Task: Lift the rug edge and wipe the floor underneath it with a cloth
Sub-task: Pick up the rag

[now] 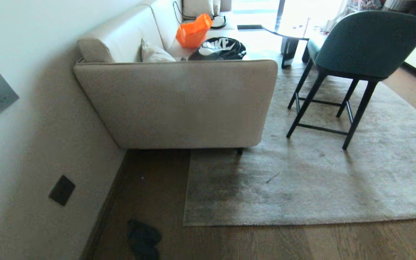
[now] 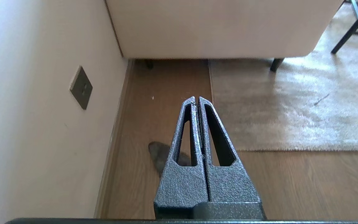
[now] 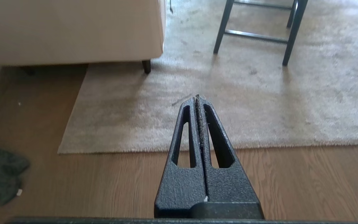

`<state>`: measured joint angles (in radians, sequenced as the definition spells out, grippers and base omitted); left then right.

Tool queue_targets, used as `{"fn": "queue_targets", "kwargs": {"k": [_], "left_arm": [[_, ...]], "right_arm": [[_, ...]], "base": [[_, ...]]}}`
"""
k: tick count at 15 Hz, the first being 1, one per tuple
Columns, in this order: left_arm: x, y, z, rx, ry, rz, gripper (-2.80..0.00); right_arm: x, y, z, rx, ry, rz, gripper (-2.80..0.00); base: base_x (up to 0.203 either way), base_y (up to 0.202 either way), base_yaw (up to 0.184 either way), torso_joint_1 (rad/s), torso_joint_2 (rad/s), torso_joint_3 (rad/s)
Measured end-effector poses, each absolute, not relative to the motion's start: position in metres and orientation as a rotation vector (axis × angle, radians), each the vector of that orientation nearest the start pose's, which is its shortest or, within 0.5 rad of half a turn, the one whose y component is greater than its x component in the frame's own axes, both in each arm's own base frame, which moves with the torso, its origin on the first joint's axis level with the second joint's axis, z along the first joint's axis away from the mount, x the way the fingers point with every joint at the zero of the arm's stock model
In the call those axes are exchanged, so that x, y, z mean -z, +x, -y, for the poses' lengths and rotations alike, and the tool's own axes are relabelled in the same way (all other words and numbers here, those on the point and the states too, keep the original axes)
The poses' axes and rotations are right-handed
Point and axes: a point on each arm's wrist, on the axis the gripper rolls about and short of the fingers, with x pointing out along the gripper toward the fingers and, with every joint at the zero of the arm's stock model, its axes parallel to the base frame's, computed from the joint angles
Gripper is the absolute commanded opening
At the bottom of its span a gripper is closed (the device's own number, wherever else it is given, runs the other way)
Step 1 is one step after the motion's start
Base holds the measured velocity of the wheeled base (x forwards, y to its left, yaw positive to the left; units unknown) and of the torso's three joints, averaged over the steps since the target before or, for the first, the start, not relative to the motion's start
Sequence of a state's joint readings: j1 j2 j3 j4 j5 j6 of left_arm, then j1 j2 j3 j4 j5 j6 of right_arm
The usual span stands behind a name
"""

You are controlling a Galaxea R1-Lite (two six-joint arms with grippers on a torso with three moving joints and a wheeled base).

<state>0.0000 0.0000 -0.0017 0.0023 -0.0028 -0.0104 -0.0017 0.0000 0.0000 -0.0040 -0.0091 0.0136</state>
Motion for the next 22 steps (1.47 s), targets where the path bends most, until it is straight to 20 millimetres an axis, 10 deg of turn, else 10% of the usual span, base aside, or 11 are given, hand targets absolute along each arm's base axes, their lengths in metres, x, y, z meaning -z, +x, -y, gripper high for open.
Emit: {"fn": "queue_targets", "kwargs": {"k": [22], "left_arm": [[-0.0758, -0.0229, 0.0001, 0.004, -0.009, 0.0, -2.8]], "right_arm": [[-0.0759, -0.0228, 0.0002, 0.011, 0.014, 0.004, -2.8]], "base": [[0.0, 0.0, 0.0, 0.003, 0.0, -0.197]]}}
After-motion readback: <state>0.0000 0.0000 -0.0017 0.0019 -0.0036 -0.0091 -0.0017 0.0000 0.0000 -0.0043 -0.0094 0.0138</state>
